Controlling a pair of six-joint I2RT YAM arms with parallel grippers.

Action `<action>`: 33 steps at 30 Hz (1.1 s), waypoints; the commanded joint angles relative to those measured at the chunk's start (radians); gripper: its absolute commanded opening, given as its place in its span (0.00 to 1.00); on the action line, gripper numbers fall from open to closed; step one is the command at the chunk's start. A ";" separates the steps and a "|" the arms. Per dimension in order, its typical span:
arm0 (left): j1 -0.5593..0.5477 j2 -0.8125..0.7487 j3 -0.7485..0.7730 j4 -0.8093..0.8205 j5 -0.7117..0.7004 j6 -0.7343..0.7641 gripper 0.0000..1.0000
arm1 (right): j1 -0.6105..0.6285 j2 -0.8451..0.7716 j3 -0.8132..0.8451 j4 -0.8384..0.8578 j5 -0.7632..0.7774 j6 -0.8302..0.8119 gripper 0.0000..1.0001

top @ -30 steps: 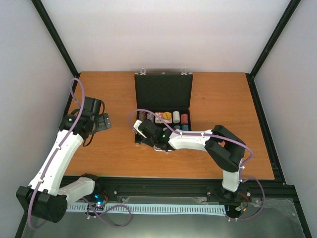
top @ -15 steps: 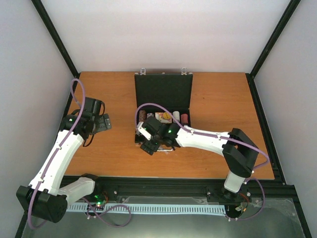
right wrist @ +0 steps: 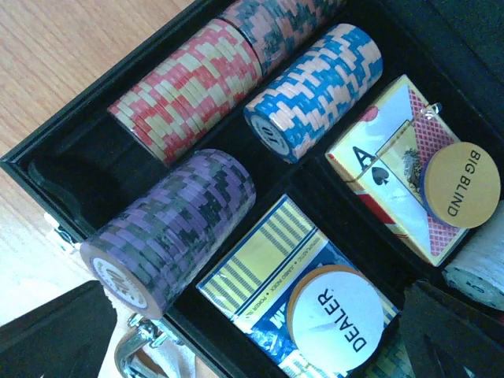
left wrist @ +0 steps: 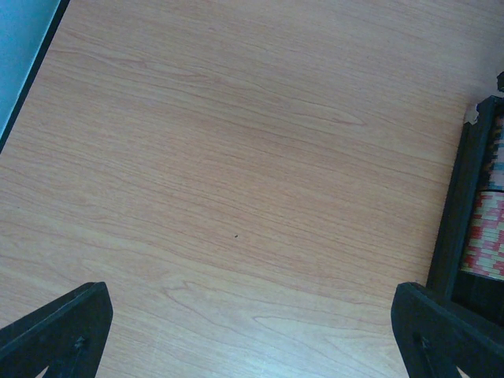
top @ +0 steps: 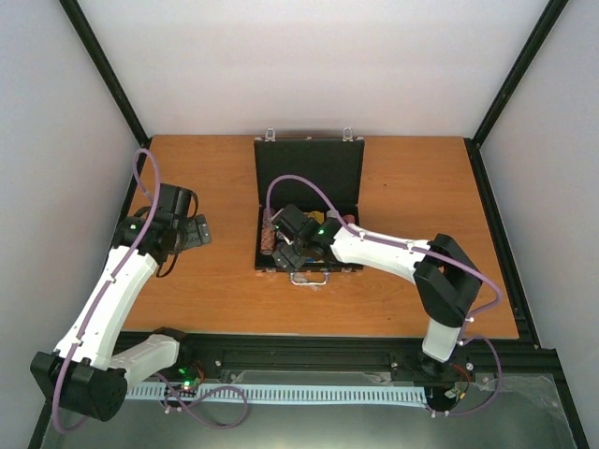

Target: Pack up texas hold em set

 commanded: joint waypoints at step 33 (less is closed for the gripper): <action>0.005 -0.010 0.017 0.008 -0.020 -0.005 1.00 | -0.028 0.106 0.106 0.037 0.118 0.046 1.00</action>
